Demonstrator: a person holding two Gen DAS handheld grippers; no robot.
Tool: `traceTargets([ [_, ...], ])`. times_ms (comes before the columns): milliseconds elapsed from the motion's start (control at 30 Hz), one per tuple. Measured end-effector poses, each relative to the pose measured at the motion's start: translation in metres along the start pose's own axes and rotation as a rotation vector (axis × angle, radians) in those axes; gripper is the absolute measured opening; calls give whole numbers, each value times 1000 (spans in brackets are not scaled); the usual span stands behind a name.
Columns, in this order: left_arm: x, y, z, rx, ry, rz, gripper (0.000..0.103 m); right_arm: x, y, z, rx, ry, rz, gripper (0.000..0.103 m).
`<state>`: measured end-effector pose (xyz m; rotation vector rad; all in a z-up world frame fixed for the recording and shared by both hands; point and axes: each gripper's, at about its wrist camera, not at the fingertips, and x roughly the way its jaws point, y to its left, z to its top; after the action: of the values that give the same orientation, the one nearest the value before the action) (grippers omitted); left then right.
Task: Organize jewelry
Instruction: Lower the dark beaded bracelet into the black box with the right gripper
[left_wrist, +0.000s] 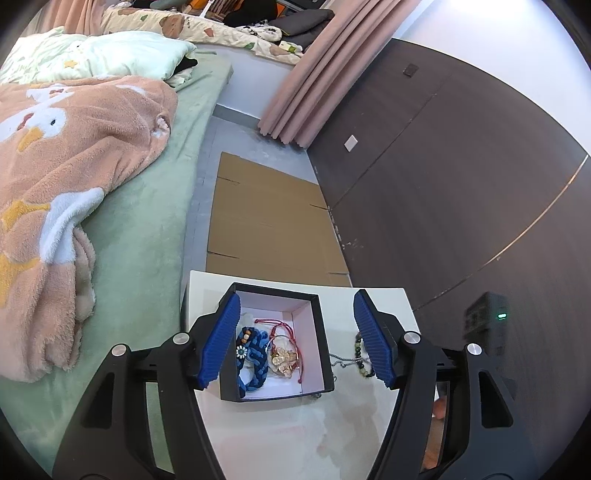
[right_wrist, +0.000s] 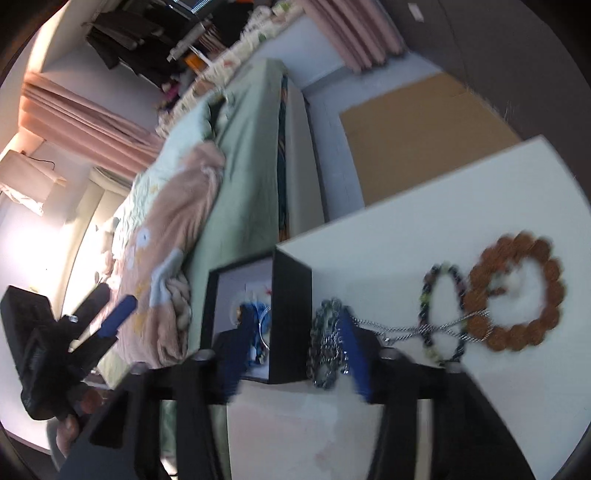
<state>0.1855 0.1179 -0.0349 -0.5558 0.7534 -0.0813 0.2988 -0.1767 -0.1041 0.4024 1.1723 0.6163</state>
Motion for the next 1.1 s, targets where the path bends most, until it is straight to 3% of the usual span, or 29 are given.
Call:
traceTargets([
  [167, 1, 1, 0, 2, -1, 6, 64, 31, -1, 0, -29, 49, -109, 31],
  [433, 0, 7, 1, -10, -2, 11, 64, 65, 9, 5, -102, 82, -212, 28],
  [533, 0, 8, 1, -11, 0, 14, 64, 76, 11, 3, -132, 83, -275, 23],
  [633, 1, 9, 0, -12, 2, 17, 64, 76, 14, 2, -166, 89, -314, 9],
  [800, 0, 10, 0, -17, 4, 17, 64, 63, 5, 6, -135, 88, -267, 8],
  [1100, -3, 10, 1, -20, -2, 14, 65, -19, 31, 15, -158, -102, -140, 8],
])
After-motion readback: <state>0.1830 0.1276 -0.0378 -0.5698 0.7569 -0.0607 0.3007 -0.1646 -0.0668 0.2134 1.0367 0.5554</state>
